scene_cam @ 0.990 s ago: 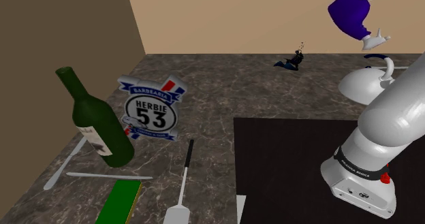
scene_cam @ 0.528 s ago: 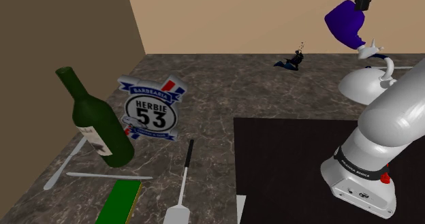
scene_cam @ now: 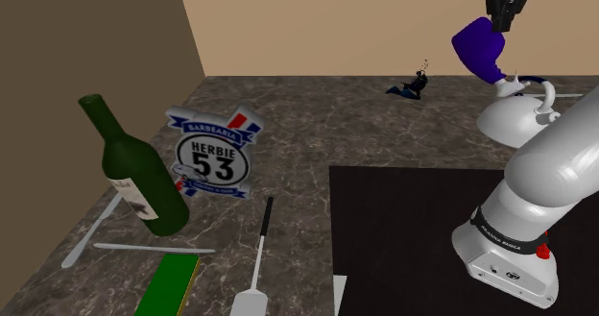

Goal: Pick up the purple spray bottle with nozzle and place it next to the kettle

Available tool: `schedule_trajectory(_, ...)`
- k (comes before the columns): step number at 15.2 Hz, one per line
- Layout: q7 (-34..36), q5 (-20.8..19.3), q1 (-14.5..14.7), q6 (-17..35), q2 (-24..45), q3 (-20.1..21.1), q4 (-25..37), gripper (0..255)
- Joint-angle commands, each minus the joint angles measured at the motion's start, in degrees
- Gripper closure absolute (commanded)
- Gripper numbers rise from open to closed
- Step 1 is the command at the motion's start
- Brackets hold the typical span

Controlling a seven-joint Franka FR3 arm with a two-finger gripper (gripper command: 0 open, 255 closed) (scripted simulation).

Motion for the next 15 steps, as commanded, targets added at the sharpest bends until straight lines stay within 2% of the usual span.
schedule_trajectory(1,0.3,-0.2,-0.1,1.6,-0.6,0.0,-2.2,255)
schedule_trajectory(15,1.3,-0.8,-0.5,12.4,-1.7,-0.5,-13.8,255)
